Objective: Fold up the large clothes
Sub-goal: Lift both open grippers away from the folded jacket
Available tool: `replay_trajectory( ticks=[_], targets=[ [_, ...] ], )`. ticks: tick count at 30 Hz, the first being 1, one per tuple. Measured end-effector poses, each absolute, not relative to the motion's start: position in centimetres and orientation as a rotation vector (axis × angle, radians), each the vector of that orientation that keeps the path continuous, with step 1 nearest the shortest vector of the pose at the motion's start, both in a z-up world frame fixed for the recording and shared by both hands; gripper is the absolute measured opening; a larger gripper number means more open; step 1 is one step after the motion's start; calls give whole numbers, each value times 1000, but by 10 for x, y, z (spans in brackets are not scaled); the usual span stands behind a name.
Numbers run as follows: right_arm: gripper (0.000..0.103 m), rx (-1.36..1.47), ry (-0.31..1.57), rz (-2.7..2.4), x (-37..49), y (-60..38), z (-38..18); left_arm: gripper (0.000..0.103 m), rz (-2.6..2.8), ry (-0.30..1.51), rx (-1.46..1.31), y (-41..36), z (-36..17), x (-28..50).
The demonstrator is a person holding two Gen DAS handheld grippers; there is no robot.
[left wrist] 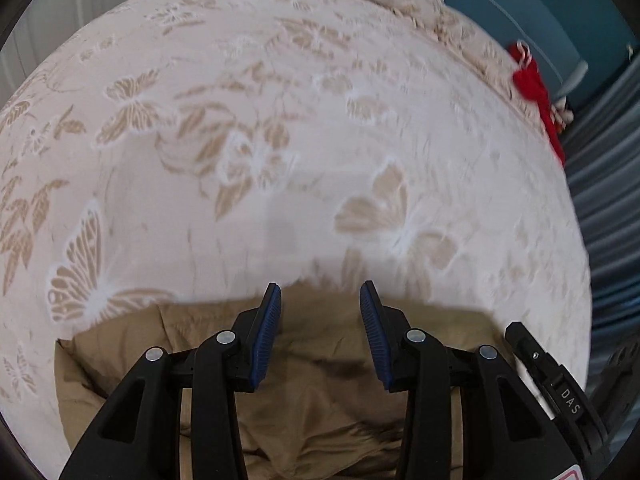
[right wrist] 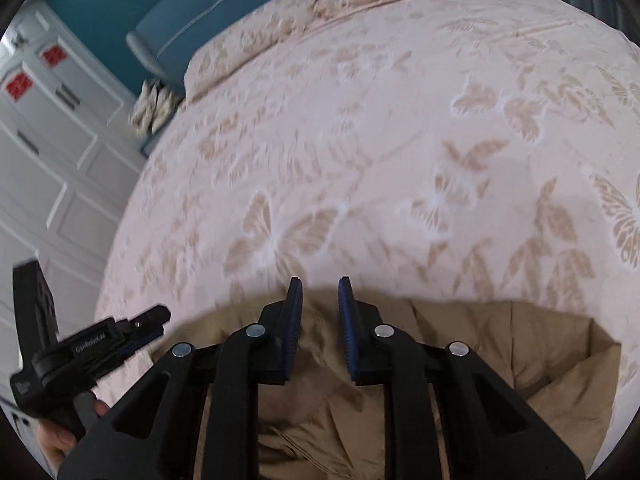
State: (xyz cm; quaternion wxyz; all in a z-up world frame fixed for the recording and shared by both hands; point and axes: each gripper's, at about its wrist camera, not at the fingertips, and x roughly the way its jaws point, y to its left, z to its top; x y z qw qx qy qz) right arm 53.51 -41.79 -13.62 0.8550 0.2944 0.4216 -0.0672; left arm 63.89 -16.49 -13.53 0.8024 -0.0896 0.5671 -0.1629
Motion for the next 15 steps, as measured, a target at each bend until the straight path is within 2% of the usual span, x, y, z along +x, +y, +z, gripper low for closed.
replay_trajectory(
  ticks=[7,15],
  targets=[
    [17,467,926,-100,511,-396,-153,39,-372,1193,-71,-159,-155,611],
    [12,291,961,-125,505,-385,-171,41,-372,1131,44,-165,-171,589]
  ],
)
